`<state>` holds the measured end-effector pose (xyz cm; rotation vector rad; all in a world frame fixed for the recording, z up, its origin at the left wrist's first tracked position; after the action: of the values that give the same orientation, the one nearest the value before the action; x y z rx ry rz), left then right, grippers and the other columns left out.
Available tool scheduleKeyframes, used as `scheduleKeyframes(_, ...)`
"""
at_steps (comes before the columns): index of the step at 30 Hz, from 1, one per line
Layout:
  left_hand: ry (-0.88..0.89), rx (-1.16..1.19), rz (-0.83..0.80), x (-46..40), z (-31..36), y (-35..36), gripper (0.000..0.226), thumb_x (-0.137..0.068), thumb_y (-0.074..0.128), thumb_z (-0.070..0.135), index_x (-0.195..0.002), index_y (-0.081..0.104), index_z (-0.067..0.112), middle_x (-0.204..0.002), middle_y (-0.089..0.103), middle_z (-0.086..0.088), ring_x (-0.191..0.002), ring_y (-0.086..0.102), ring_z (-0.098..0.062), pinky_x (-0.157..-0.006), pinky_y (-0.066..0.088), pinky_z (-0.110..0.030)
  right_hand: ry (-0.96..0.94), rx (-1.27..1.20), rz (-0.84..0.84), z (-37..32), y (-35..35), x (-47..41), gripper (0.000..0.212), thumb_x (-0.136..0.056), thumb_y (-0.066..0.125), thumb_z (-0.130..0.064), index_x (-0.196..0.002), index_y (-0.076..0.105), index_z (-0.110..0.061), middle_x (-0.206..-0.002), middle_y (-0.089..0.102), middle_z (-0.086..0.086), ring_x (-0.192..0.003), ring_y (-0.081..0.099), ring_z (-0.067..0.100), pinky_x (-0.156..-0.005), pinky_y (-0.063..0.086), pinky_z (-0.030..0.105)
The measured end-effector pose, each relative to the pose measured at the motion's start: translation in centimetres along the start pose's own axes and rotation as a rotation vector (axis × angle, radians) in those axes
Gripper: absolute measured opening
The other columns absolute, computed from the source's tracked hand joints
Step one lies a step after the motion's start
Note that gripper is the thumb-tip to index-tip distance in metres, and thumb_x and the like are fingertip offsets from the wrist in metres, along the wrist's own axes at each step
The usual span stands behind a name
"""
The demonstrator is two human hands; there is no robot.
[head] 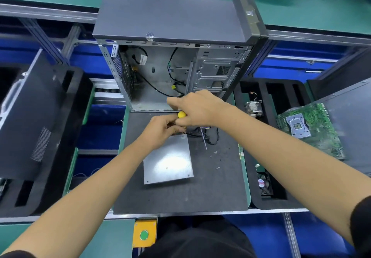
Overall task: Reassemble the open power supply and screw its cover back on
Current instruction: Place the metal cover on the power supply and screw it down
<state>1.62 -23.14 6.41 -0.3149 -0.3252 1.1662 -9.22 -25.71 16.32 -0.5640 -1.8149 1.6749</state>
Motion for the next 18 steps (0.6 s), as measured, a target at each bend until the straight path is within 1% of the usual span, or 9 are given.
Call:
scheduleKeyframes(2, 0.001, -0.04, -0.013, -0.1, 0.2, 0.2, 0.024, -0.092, 0.074, 0.008, -0.083, 0.07, 0.03, -0.074, 0.072, 0.019, -0.077, 0.065, 0.013, -0.071, 0.048, -0.007, -0.085, -0.043, -0.062, -0.3, 0.0, 0.1, 0.023, -0.082, 0.053, -0.038, -0.09, 0.034, -0.028, -0.067, 0.055, -0.002, -0.06, 0.052, 0.025, -0.049, 0.027, 0.032)
scheduleKeyframes(4, 0.004, -0.078, -0.016, -0.2, -0.1, 0.3, 0.026, -0.094, 0.071, 0.005, -0.084, 0.069, 0.029, -0.074, 0.069, 0.028, -0.078, 0.064, 0.014, -0.073, 0.047, -0.008, -0.133, -0.062, -0.098, -0.4, 0.0, 0.5, 0.02, -0.082, 0.053, -0.034, -0.087, 0.034, -0.029, -0.071, 0.056, -0.003, -0.064, 0.052, 0.025, -0.05, 0.03, 0.033)
scheduleKeyframes(6, 0.003, -0.12, -0.02, -0.3, -0.4, 0.3, 0.027, -0.096, 0.068, 0.003, -0.082, 0.068, 0.026, -0.076, 0.07, 0.021, -0.078, 0.063, 0.005, -0.077, 0.052, -0.024, -0.124, -0.081, -0.105, -0.3, 0.5, 0.8, 0.02, -0.085, 0.052, -0.03, -0.087, 0.032, -0.029, -0.068, 0.052, -0.002, -0.06, 0.05, 0.023, -0.05, 0.03, 0.032)
scheduleKeyframes(9, 0.006, -0.186, -0.043, -0.5, -0.3, 0.2, 0.027, -0.098, 0.065, 0.005, -0.077, 0.065, 0.023, -0.079, 0.072, -0.001, -0.08, 0.064, -0.015, -0.076, 0.052, -0.037, -0.064, -0.12, -0.07, -0.2, 1.3, 1.0, 0.025, -0.088, 0.057, -0.028, -0.088, 0.032, -0.027, -0.059, 0.044, -0.003, -0.054, 0.045, 0.025, -0.046, 0.021, 0.032)
scheduleKeyframes(12, 0.029, -0.181, -0.053, -0.4, 0.2, 0.2, 0.01, -0.1, 0.061, 0.007, -0.092, 0.066, 0.011, -0.088, 0.07, -0.012, -0.083, 0.061, -0.023, -0.081, 0.052, -0.045, 0.046, -0.105, -0.003, 0.1, 1.4, 1.2, 0.026, -0.09, 0.059, -0.033, -0.091, 0.034, -0.025, -0.06, 0.041, -0.004, -0.057, 0.043, 0.029, -0.048, 0.018, 0.033)
scheduleKeyframes(13, 0.023, -0.103, -0.078, -0.3, 0.3, 0.4, 0.007, -0.101, 0.061, 0.008, -0.102, 0.064, 0.014, -0.095, 0.071, -0.008, -0.089, 0.063, -0.022, -0.085, 0.052, -0.043, 0.064, -0.099, 0.029, 0.2, 1.3, 1.6, 0.024, -0.09, 0.058, -0.033, -0.091, 0.035, -0.025, -0.059, 0.039, -0.005, -0.054, 0.041, 0.026, -0.048, 0.017, 0.033)
scheduleKeyframes(15, -0.001, 0.09, -0.132, 0.2, 0.9, 1.6, 0.03, -0.099, 0.065, 0.009, -0.123, 0.054, 0.024, -0.106, 0.07, 0.011, -0.107, 0.063, -0.013, -0.092, 0.051, -0.03, 0.11, -0.101, 0.087, 0.7, 1.2, 2.8, 0.021, -0.088, 0.055, -0.033, -0.091, 0.036, -0.026, -0.058, 0.038, -0.008, -0.051, 0.037, 0.018, -0.049, 0.018, 0.032)
scheduleKeyframes(17, 0.001, -0.036, -0.041, 0.6, 1.1, 3.0, 0.053, -0.09, 0.079, 0.027, -0.129, 0.044, 0.031, -0.115, 0.06, 0.031, -0.12, 0.052, -0.011, -0.1, 0.037, -0.032, 0.179, -0.136, 0.138, 1.4, 1.6, 4.6, 0.02, -0.087, 0.052, -0.034, -0.09, 0.033, -0.028, -0.059, 0.044, -0.006, -0.056, 0.046, 0.024, -0.049, 0.021, 0.032)
scheduleKeyframes(18, -0.015, -0.173, 0.057, 1.0, 1.0, 3.9, 0.062, -0.083, 0.084, 0.039, -0.128, 0.043, 0.03, -0.118, 0.053, 0.031, -0.117, 0.044, -0.012, -0.096, 0.028, -0.033, 0.235, -0.166, 0.169, 2.1, 1.9, 5.8, 0.02, -0.087, 0.051, -0.034, -0.089, 0.032, -0.029, -0.059, 0.046, -0.005, -0.059, 0.05, 0.027, -0.049, 0.021, 0.032)
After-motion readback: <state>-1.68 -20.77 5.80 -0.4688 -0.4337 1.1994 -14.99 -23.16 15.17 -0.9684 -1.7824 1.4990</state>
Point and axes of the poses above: each hand's wrist, its own x-axis away from the middle knuckle, its own y-axis out of the palm, z = x × y, the point moved 6 cm from there along -x, towards the middle knuckle
